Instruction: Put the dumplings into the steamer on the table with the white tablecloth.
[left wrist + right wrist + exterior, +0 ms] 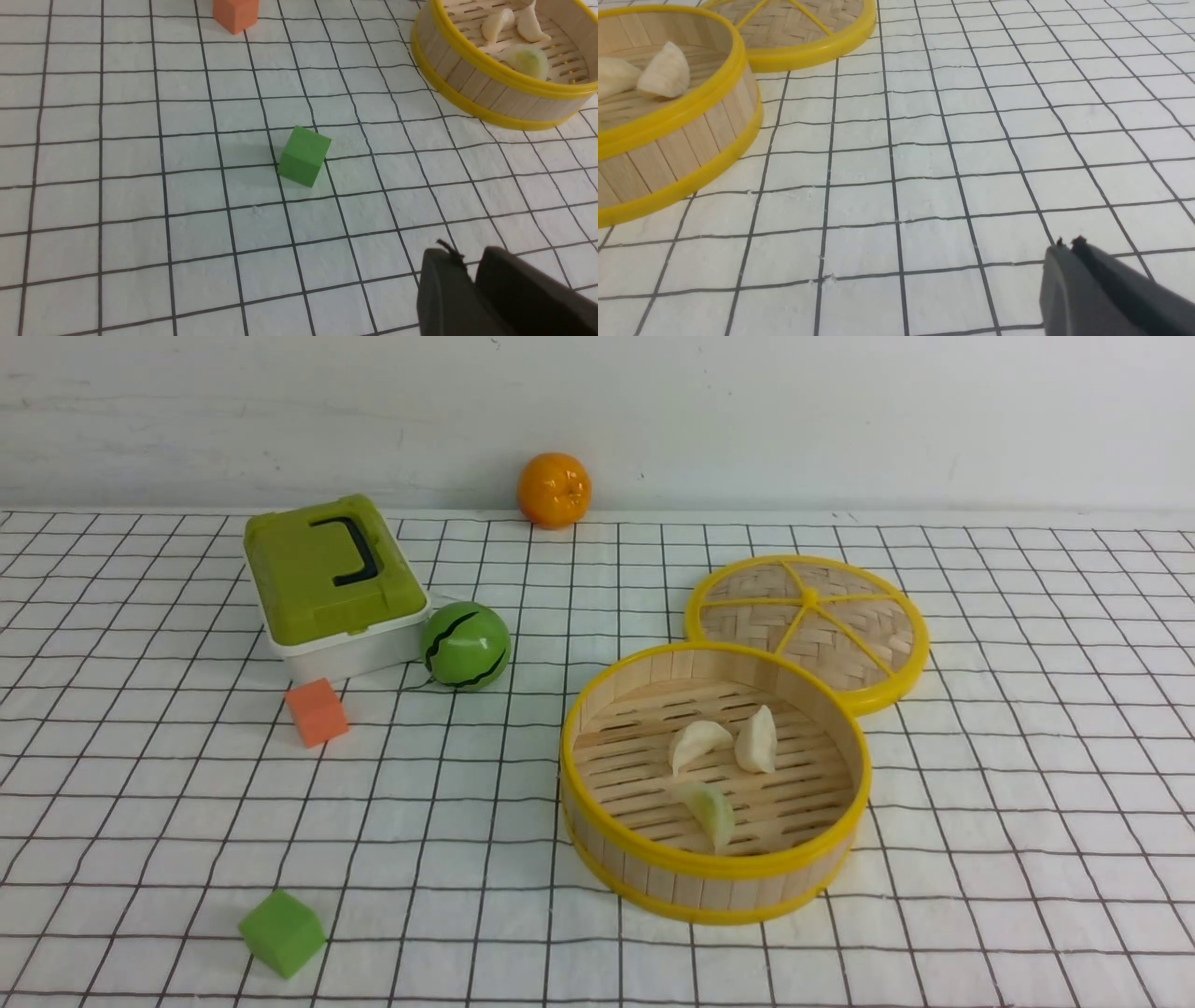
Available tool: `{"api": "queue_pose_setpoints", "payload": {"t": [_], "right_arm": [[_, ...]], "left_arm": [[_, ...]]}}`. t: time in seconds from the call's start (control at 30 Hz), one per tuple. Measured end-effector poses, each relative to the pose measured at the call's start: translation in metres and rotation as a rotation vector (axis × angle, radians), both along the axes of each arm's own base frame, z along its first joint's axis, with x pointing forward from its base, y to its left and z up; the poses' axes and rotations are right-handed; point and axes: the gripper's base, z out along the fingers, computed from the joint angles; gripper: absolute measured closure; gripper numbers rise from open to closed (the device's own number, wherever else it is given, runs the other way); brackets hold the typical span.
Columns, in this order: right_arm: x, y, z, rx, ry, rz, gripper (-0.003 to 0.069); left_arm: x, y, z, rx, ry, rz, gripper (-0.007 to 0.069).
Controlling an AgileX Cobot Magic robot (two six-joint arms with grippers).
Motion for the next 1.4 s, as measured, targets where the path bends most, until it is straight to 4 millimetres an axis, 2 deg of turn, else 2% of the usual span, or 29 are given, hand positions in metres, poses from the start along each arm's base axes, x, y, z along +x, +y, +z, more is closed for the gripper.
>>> {"api": "queue_pose_setpoints", "payload": {"t": [0.53, 0.77, 0.97, 1.0, 1.13, 1.23, 1.27, 1.3, 1.4], "right_arm": [[0.0, 0.0, 0.0, 0.0, 0.0, 0.0, 0.0656], [0.0, 0.0, 0.0, 0.0, 0.0, 0.0, 0.0649], [0.0, 0.0, 0.0, 0.0, 0.0, 0.0, 0.0645], [0.0, 0.0, 0.0, 0.0, 0.0, 0.0, 0.0645], [0.0, 0.0, 0.0, 0.0, 0.0, 0.0, 0.0645], [0.0, 0.0, 0.0, 0.0, 0.0, 0.0, 0.0645], [0.0, 0.0, 0.0, 0.0, 0.0, 0.0, 0.0645], [0.0, 0.0, 0.0, 0.0, 0.0, 0.0, 0.0641], [0.0, 0.0, 0.0, 0.001, 0.0, 0.0, 0.0639]], "left_arm": [[0.0, 0.0, -0.001, 0.001, 0.0, 0.0, 0.0509], [0.004, -0.007, -0.017, -0.008, 0.043, -0.023, 0.0504], [0.017, -0.02, -0.015, -0.158, -0.208, 0.007, 0.061], [0.018, -0.02, -0.018, -0.169, -0.242, 0.02, 0.0632], [0.024, -0.02, -0.027, -0.198, -0.371, 0.111, 0.0636], [0.029, -0.014, -0.047, -0.198, -0.462, 0.238, 0.0636], [0.029, -0.014, -0.048, -0.197, -0.465, 0.246, 0.0636], [0.031, -0.01, -0.06, -0.186, -0.479, 0.316, 0.0636], [0.031, -0.007, -0.074, -0.172, -0.477, 0.365, 0.0636]]}}
